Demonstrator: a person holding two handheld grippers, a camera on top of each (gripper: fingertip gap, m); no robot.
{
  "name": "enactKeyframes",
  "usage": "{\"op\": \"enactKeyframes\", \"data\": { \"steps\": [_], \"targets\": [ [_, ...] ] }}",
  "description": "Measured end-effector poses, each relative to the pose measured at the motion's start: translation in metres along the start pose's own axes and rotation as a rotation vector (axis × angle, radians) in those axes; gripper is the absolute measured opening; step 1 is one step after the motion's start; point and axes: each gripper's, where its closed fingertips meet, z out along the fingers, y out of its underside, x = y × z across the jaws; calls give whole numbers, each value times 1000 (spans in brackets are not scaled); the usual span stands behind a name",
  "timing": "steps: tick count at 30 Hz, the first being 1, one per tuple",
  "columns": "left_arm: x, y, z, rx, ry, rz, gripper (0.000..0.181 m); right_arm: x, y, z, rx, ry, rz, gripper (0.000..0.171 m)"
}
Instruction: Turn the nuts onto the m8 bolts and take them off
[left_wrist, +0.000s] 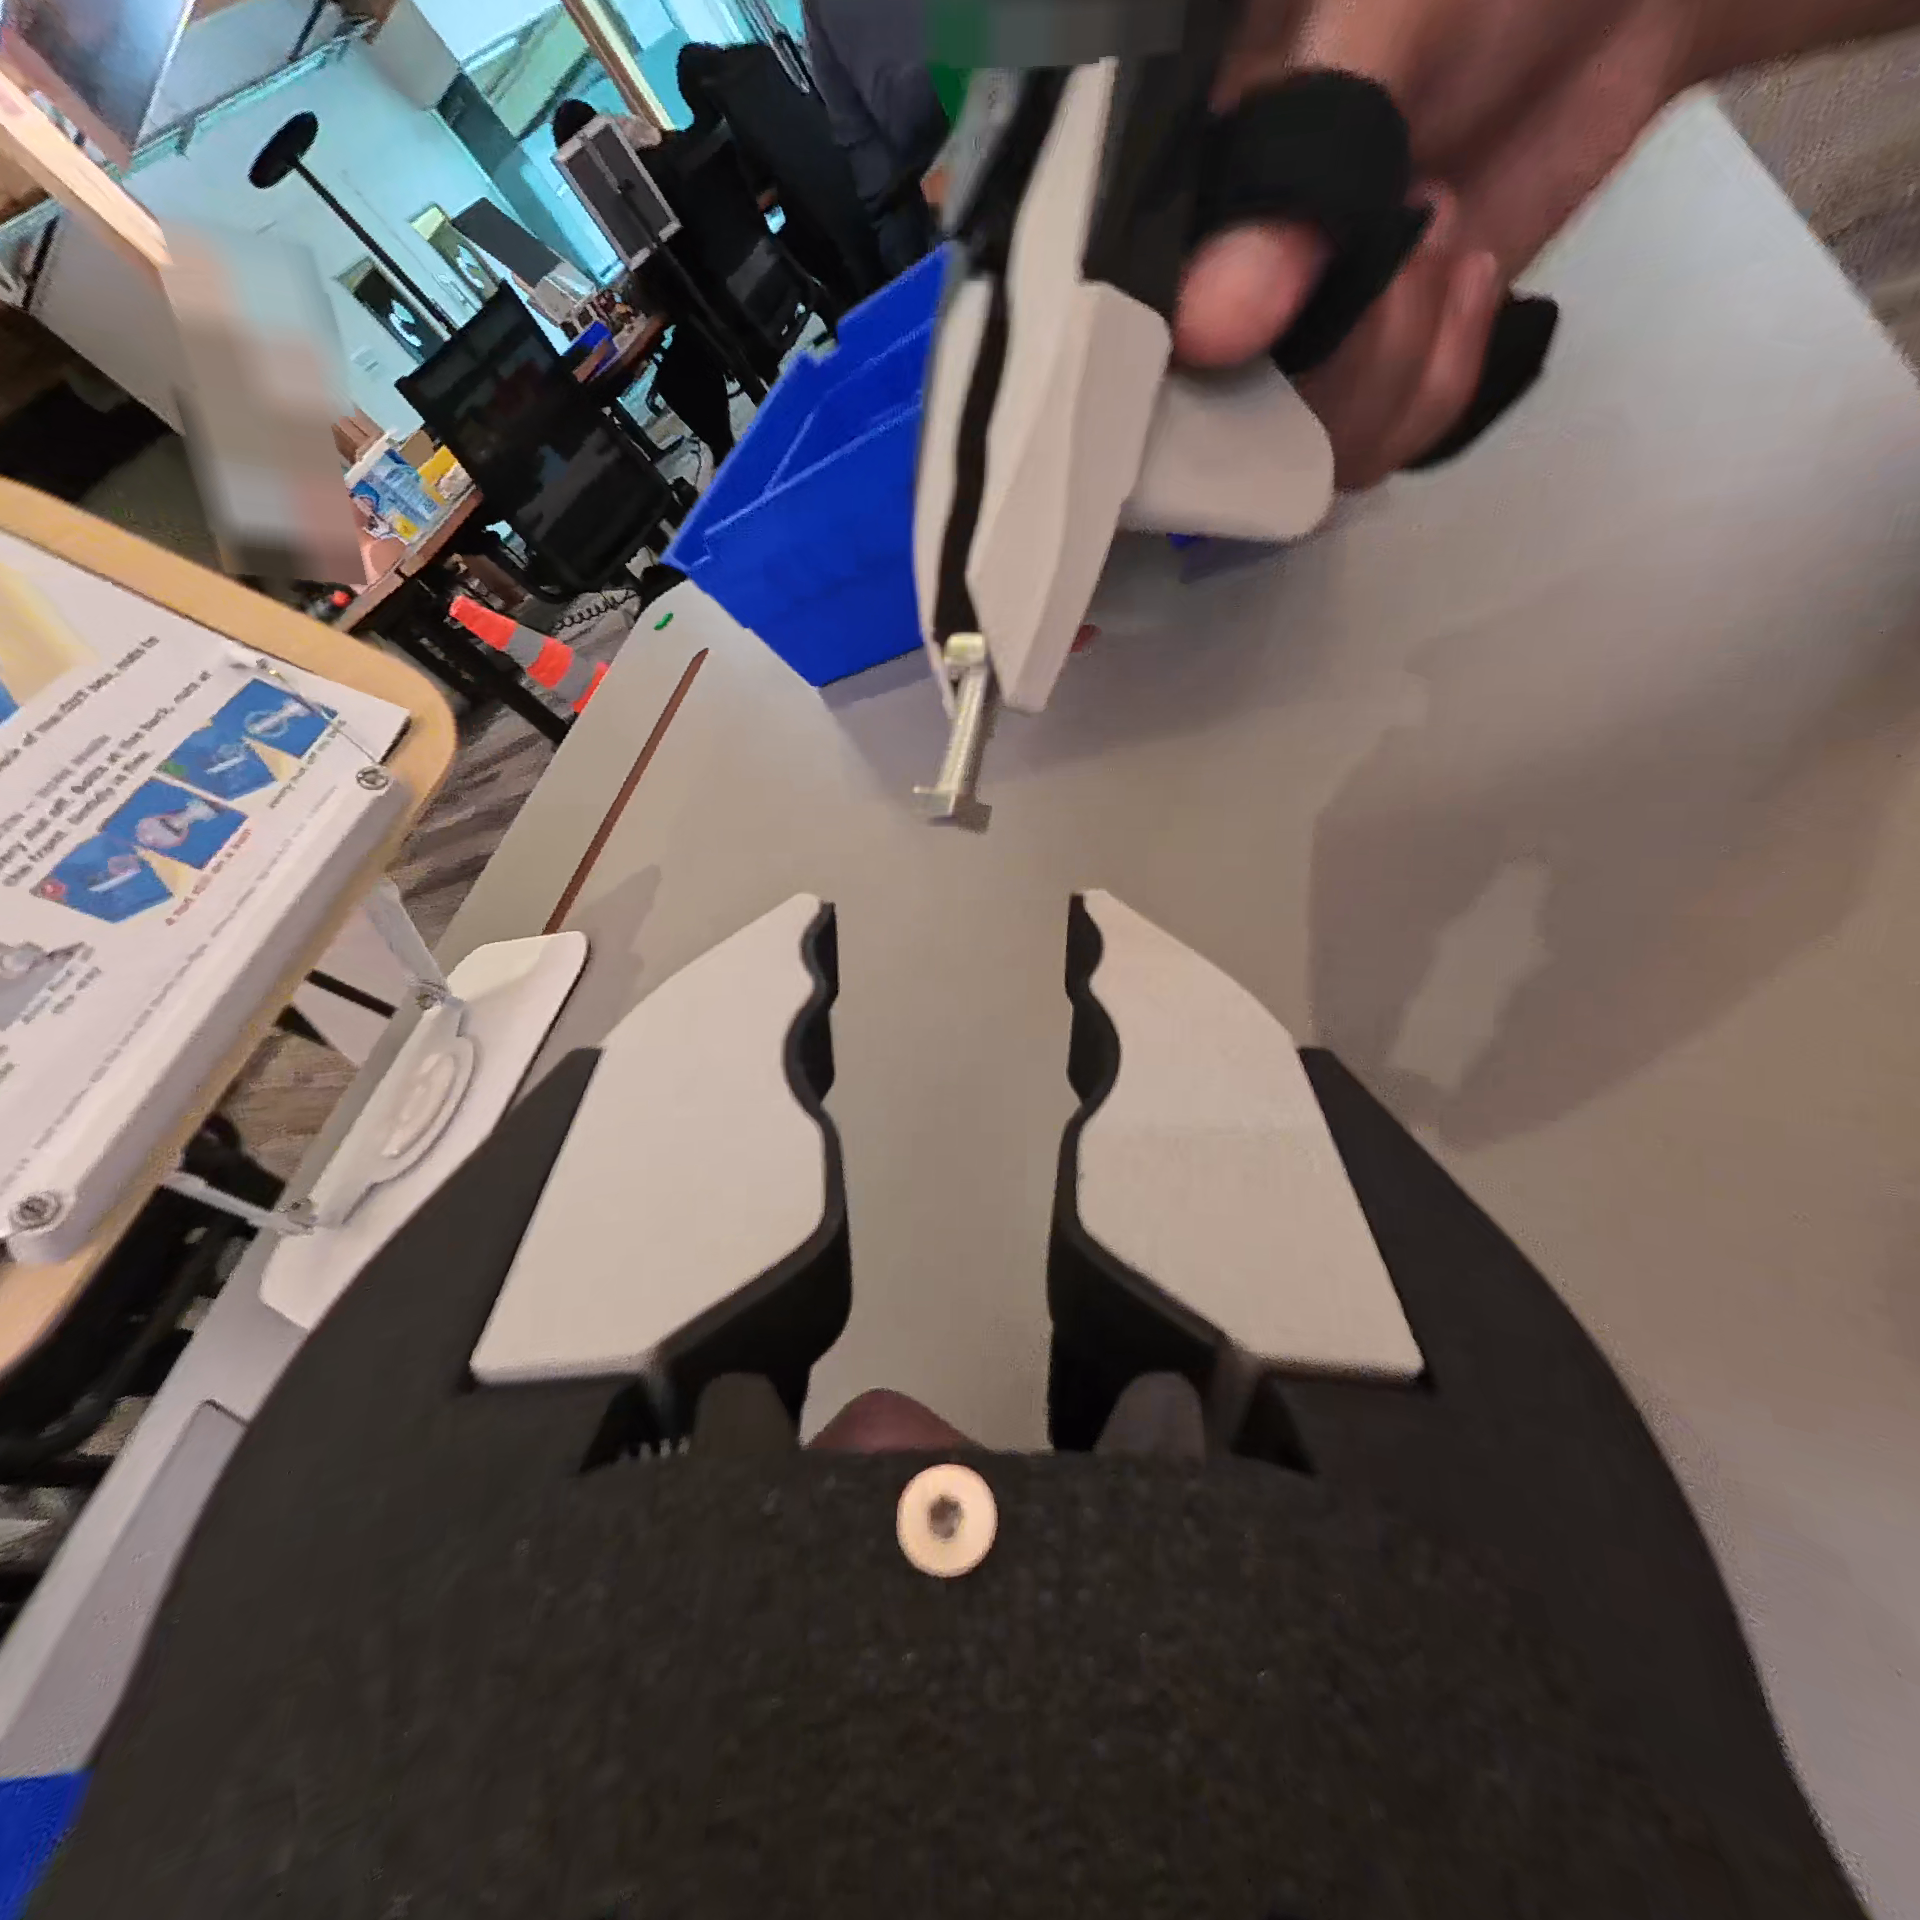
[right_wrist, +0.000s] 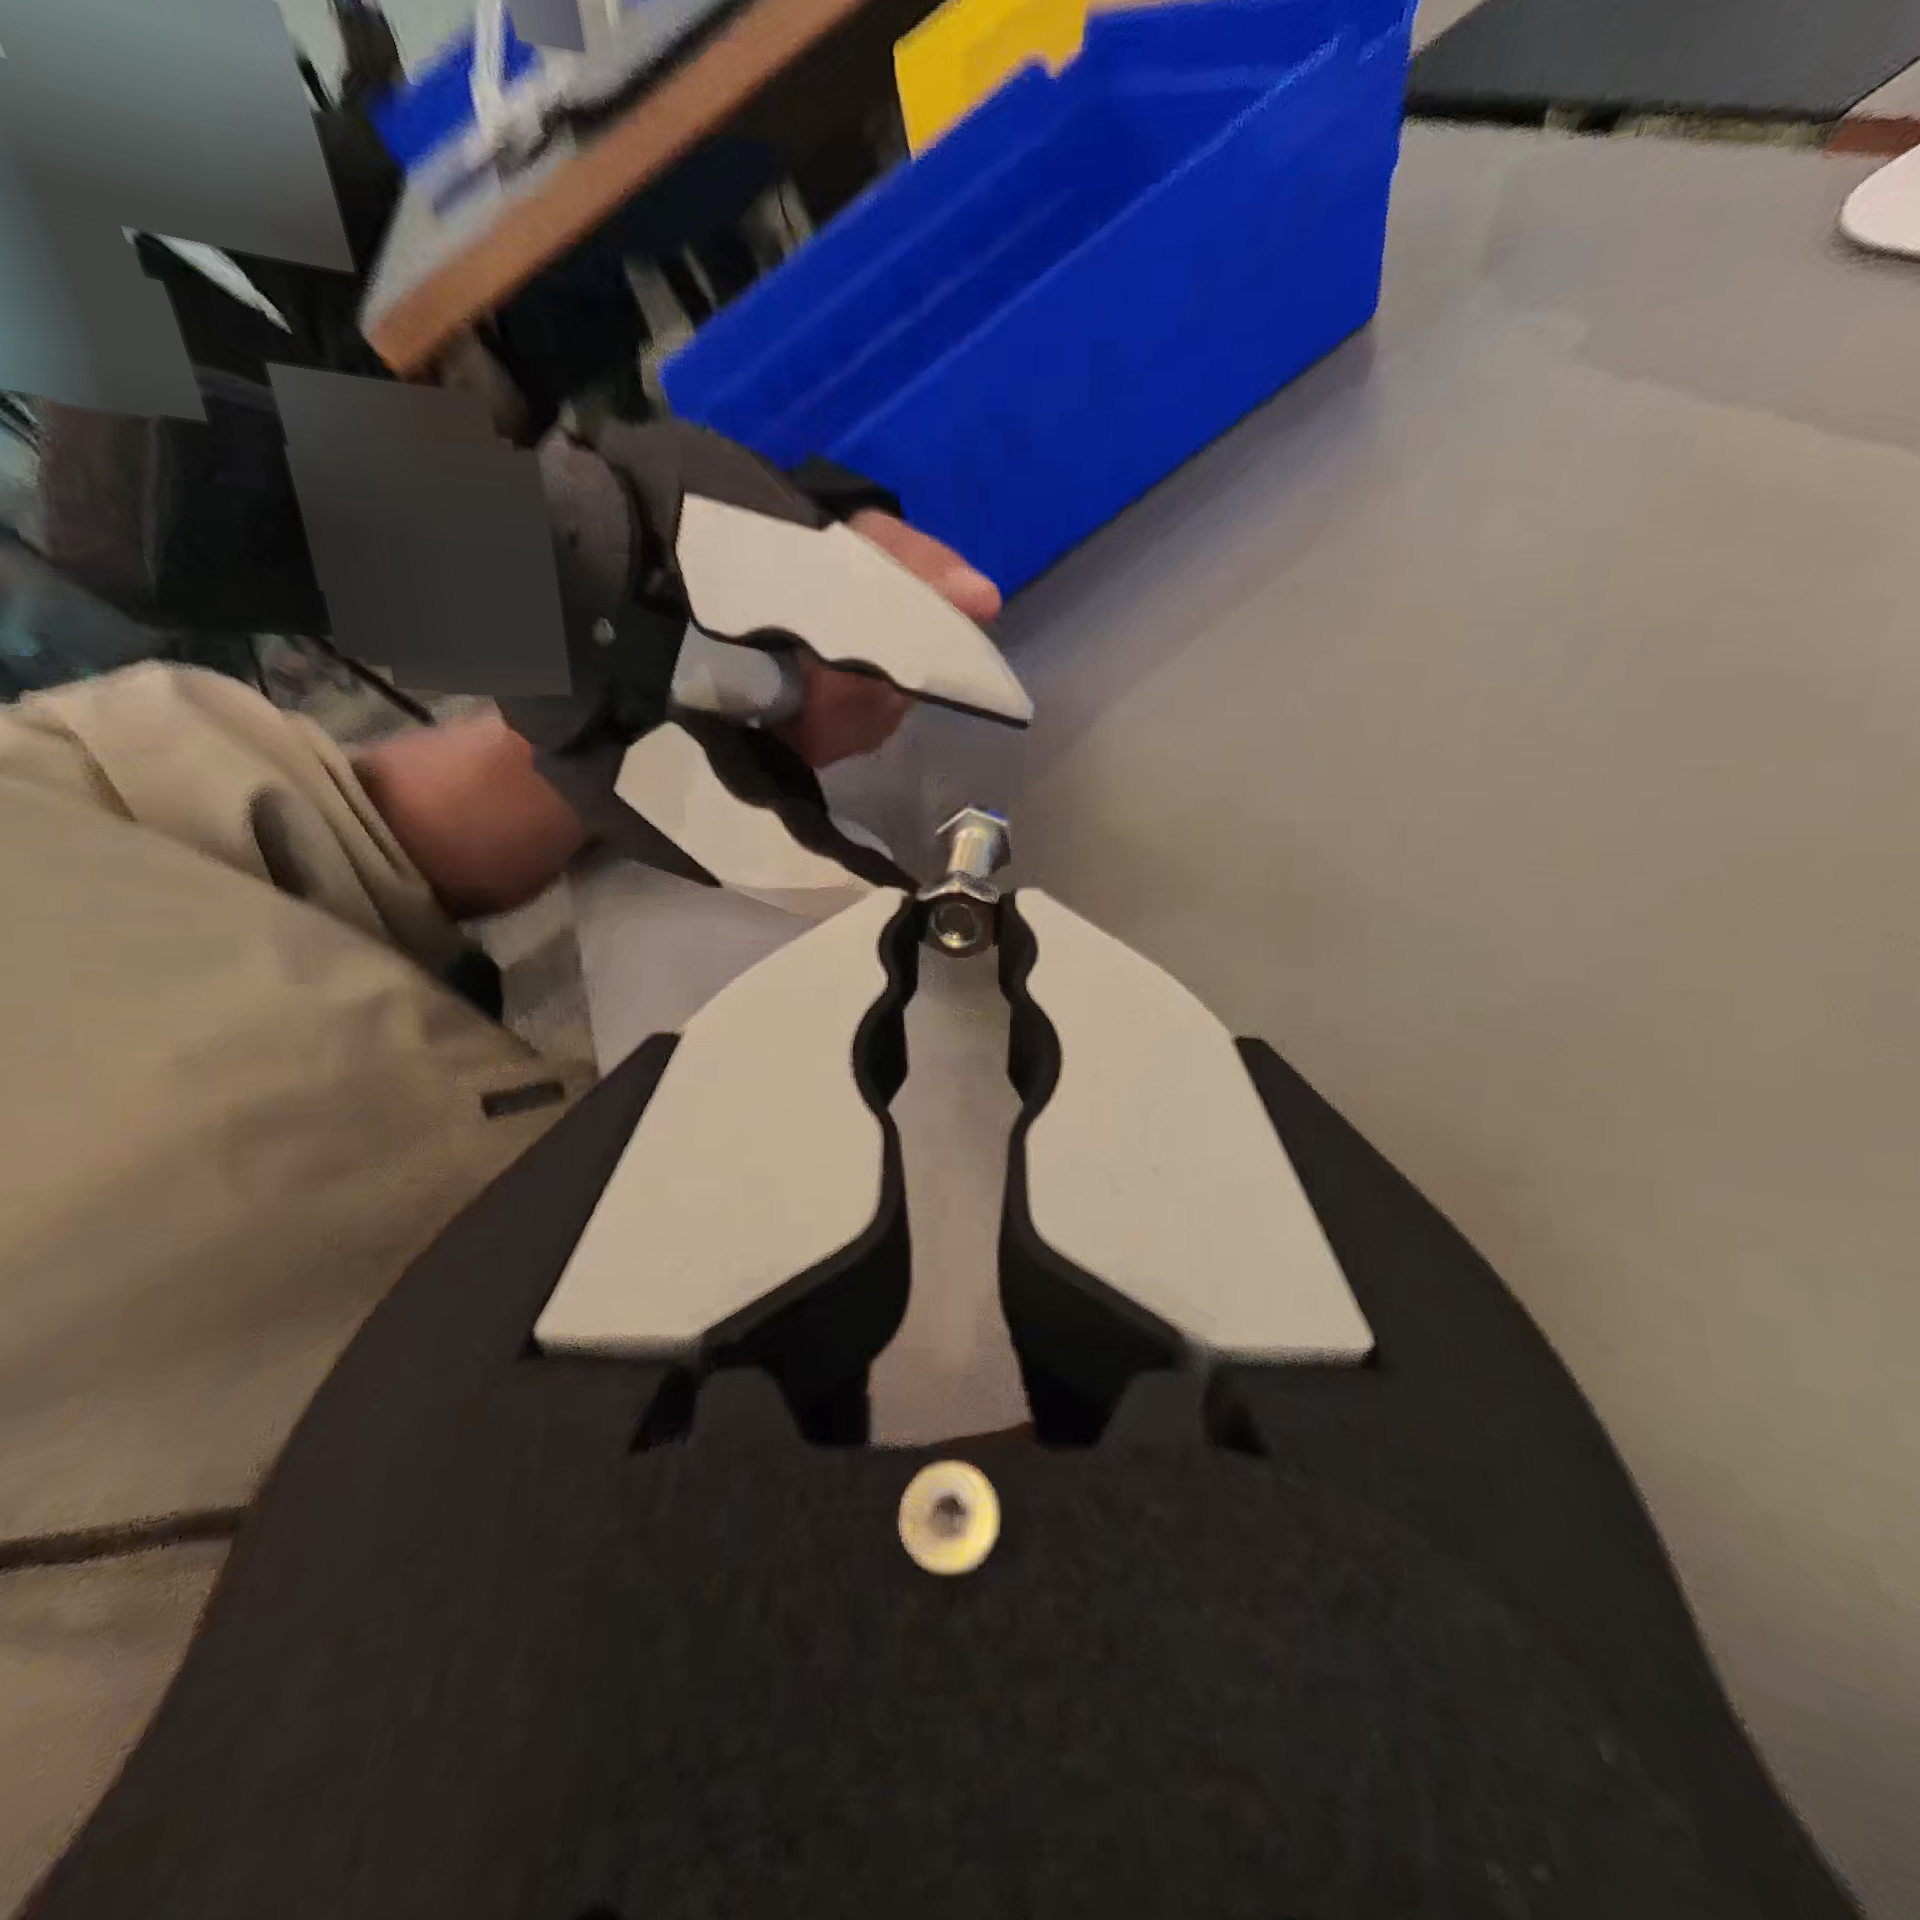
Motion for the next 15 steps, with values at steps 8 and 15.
{"op": "enactKeyframes", "data": {
  "steps": [8, 15],
  "targets": [
    [13, 3, 5, -36, -6, 95, 32, -10, 12, 18, -216, -15, -107, 14],
    [15, 2, 3, -37, 52, 35, 15, -9, 12, 19, -221, -20, -102, 15]
  ]
}}
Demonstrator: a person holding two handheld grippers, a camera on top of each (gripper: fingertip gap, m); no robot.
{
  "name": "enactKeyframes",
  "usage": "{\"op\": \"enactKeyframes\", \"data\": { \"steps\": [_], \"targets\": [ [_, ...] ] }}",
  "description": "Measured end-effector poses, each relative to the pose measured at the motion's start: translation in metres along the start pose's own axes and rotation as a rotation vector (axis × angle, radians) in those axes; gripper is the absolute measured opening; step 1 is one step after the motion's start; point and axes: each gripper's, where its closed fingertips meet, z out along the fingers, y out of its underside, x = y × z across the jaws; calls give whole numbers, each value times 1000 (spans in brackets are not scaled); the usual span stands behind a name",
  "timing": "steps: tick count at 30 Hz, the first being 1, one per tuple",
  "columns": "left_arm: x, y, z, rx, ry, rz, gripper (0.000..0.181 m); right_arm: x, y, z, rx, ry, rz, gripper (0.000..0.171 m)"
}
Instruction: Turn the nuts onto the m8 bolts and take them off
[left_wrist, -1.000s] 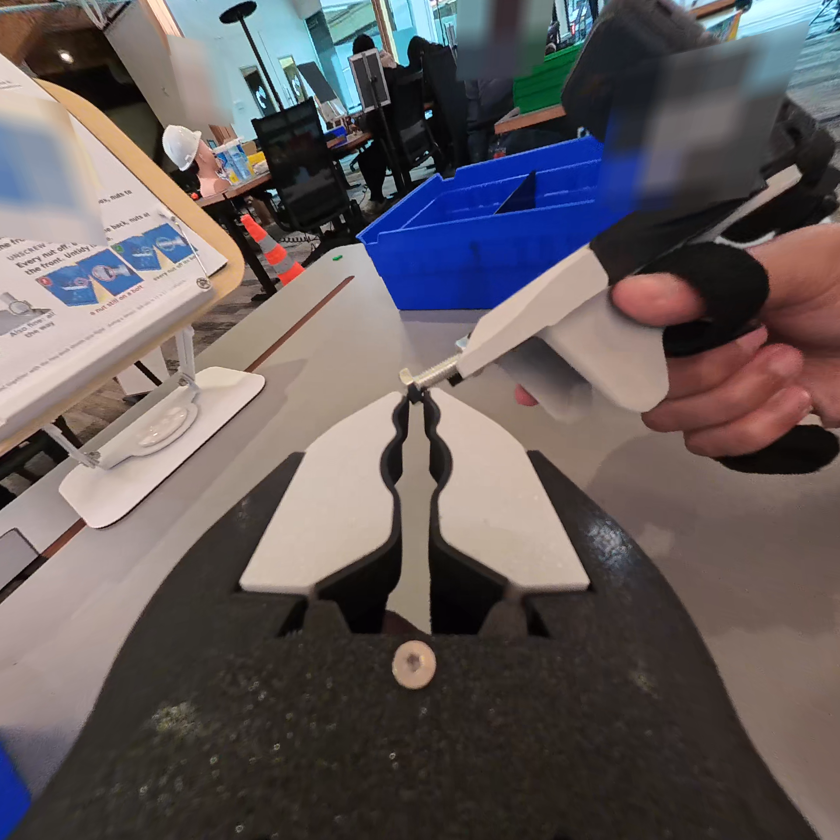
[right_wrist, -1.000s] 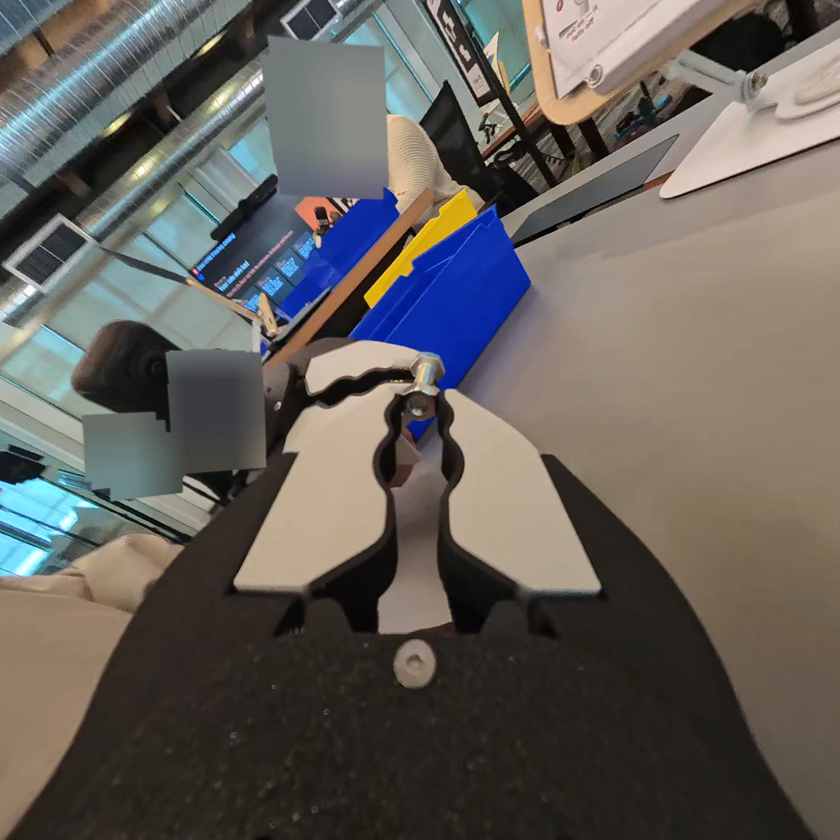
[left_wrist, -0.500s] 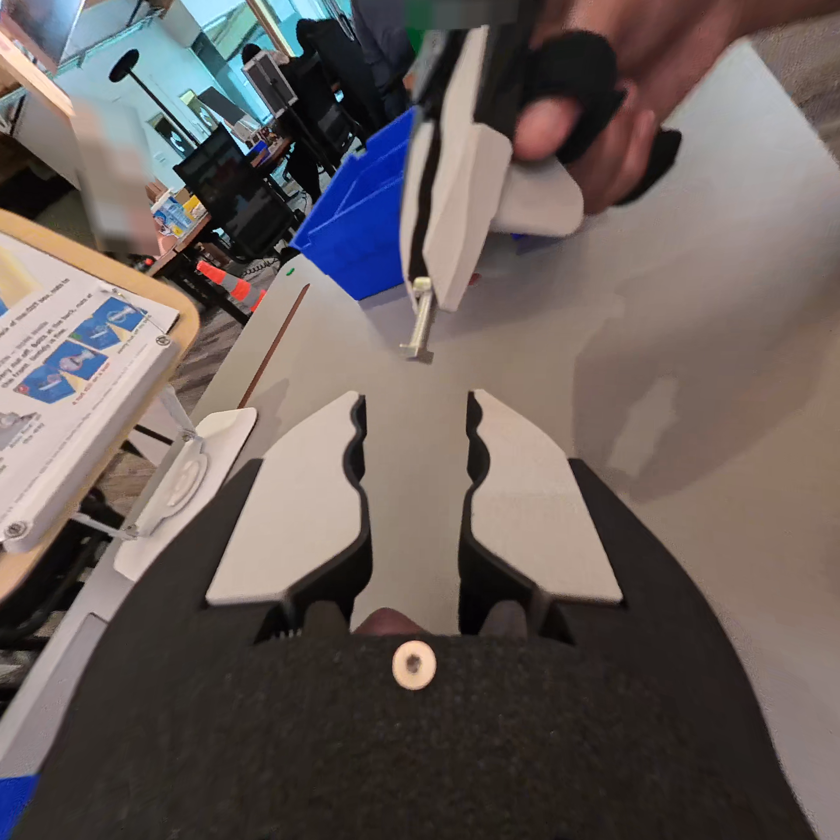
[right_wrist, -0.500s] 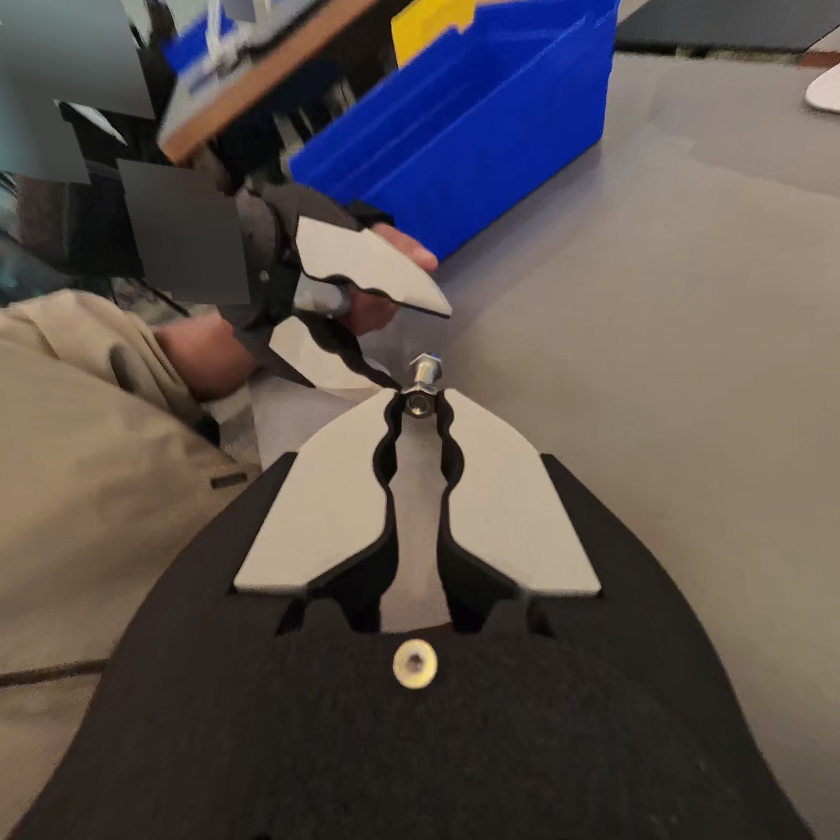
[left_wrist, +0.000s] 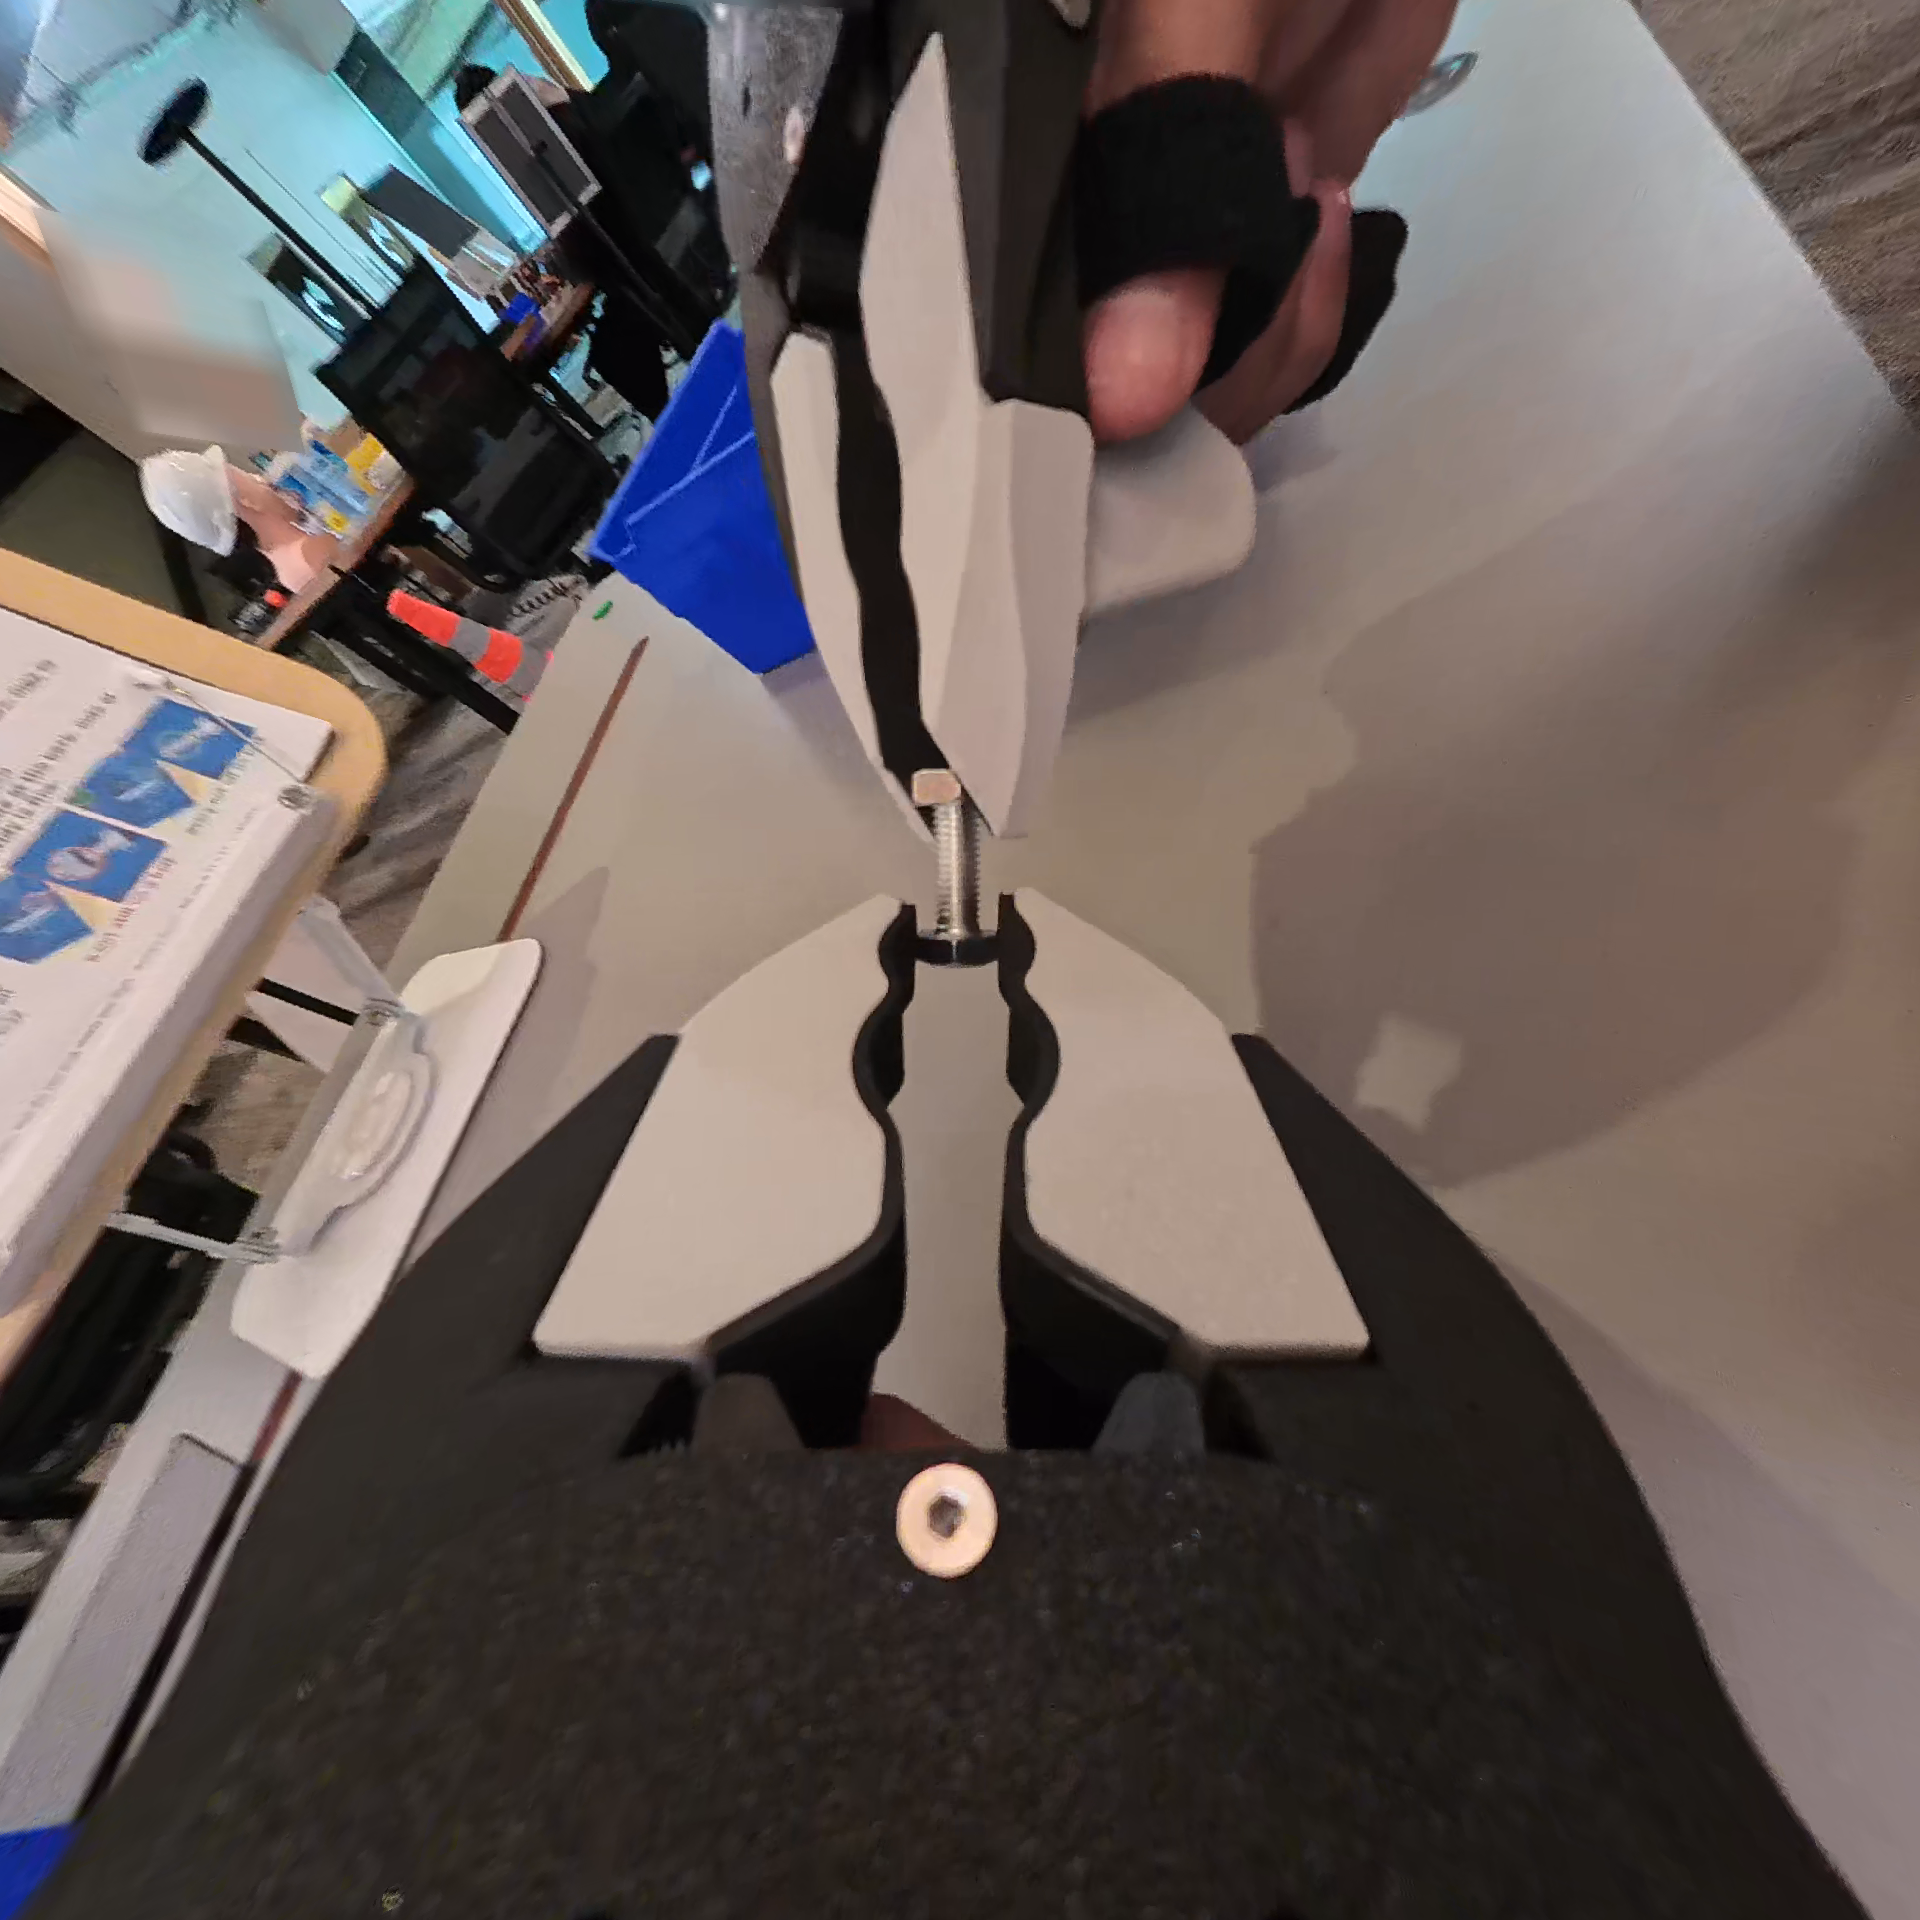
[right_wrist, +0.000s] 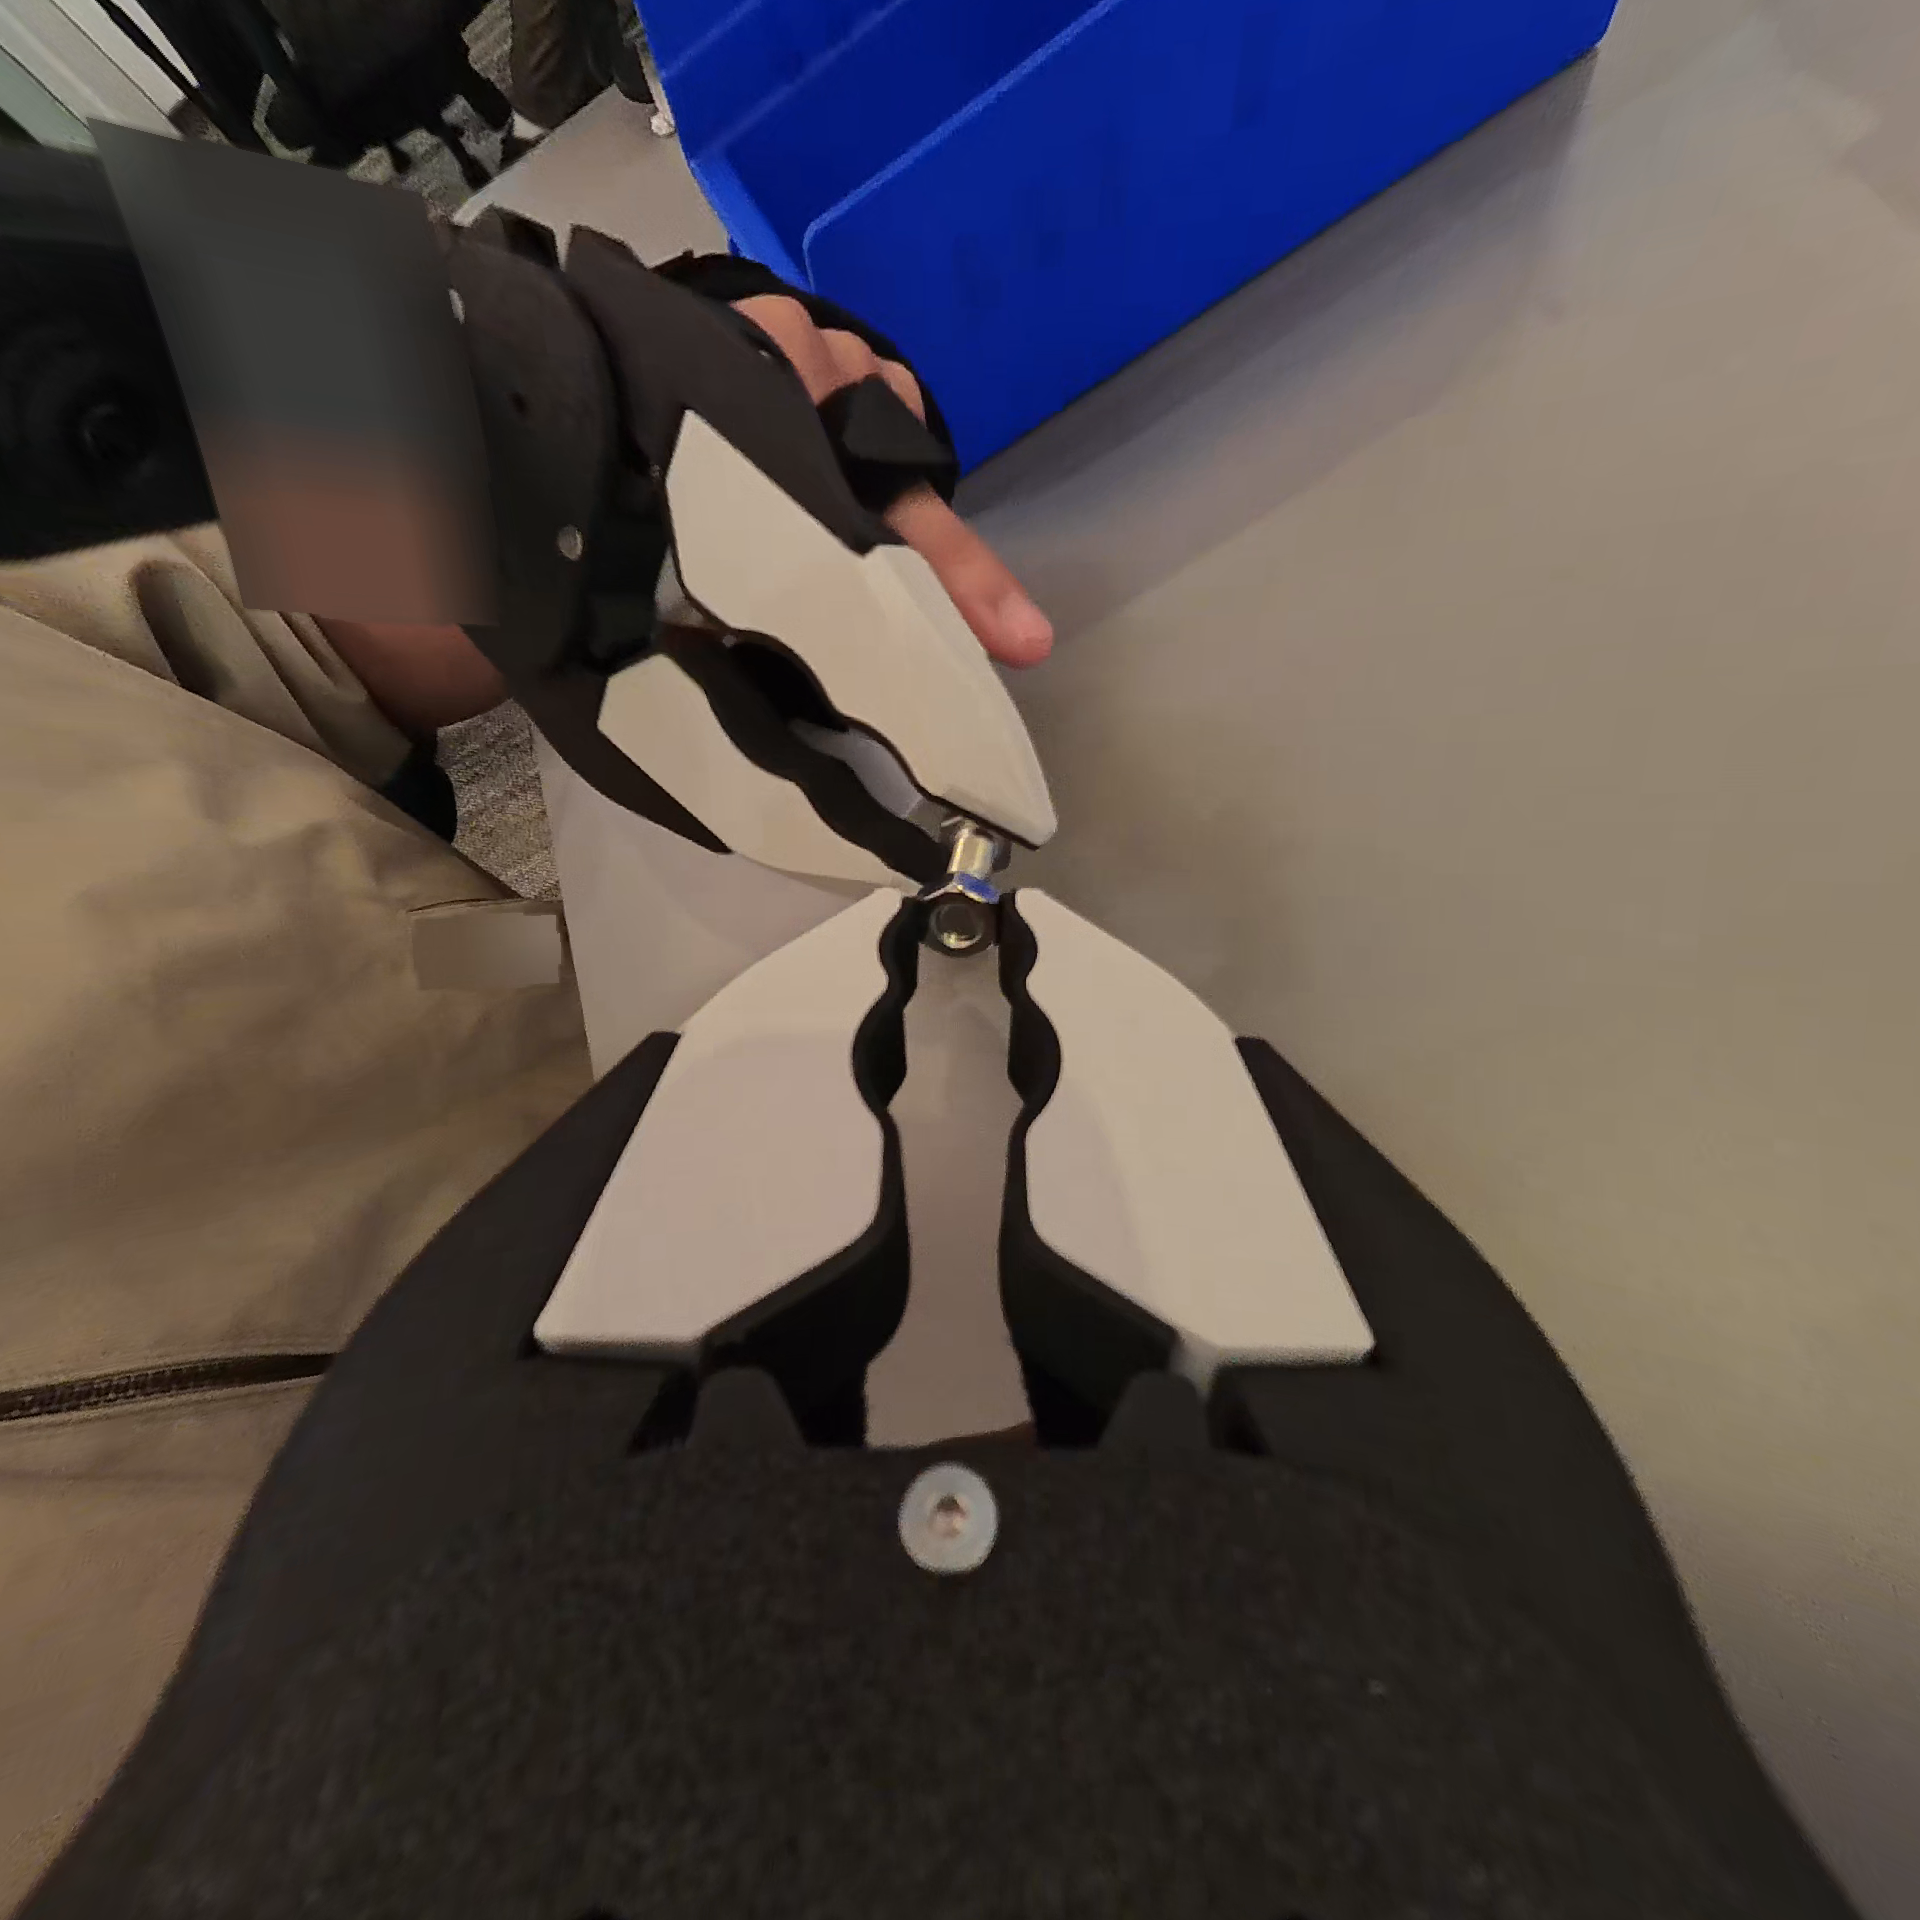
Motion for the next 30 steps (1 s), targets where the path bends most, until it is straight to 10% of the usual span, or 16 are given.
{"op": "enactKeyframes", "data": {
  "steps": [14, 25, 30],
  "targets": [
    [-8, -8, -2, 55, -4, -97, 14, 1, -22, -12, 369, 110, 150, 15],
    [22, -23, -10, 158, 345, -379, 14, -24, -1, -17, -44, 119, -719, 14],
    [7, -18, -4, 149, 244, -366, 14, -14, -8, -20, -10, 181, -762, 22]
  ]
}}
